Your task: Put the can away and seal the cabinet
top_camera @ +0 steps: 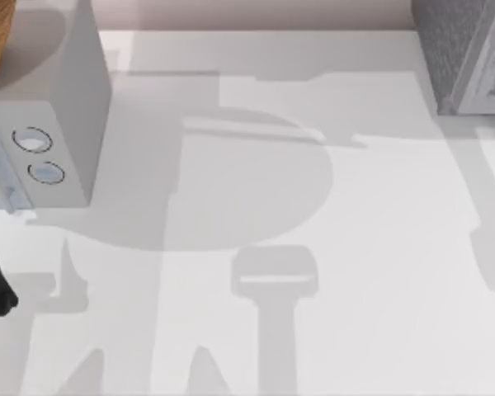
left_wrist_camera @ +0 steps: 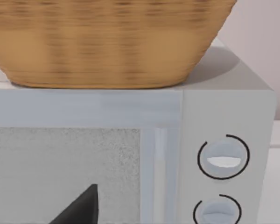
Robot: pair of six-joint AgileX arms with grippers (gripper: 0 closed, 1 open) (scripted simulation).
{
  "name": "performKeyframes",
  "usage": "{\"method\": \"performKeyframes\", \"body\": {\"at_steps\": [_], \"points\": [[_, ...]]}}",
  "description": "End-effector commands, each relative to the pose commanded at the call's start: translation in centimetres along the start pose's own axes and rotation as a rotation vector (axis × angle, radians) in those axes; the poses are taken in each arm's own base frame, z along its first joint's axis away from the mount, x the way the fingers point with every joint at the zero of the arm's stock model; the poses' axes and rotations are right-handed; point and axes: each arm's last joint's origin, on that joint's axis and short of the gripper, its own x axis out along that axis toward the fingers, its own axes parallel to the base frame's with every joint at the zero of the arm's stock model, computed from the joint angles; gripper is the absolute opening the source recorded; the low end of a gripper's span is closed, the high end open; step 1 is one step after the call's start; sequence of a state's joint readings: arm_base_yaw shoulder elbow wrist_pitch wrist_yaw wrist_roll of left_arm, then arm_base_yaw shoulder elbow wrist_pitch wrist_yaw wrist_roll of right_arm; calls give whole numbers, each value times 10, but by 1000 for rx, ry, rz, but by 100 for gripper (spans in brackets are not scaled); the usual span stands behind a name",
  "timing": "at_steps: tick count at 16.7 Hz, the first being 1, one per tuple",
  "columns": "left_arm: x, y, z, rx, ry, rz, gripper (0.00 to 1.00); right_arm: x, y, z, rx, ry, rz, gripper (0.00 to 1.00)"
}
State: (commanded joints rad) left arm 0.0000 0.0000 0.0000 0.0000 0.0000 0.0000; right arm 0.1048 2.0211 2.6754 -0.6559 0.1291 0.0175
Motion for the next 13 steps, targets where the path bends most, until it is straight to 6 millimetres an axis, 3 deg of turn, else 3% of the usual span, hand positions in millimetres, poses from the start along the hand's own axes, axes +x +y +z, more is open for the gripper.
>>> {"method": "performKeyframes", "body": {"at_steps": [3,8,13], "points": [[0,0,0,0,0,0,100,10,-1,-4,0,0,0,0],[0,0,0,0,0,0,100,11,-2,-5,0,0,0,0],[0,0,0,0,0,0,100,11,-2,-5,0,0,0,38]]}}
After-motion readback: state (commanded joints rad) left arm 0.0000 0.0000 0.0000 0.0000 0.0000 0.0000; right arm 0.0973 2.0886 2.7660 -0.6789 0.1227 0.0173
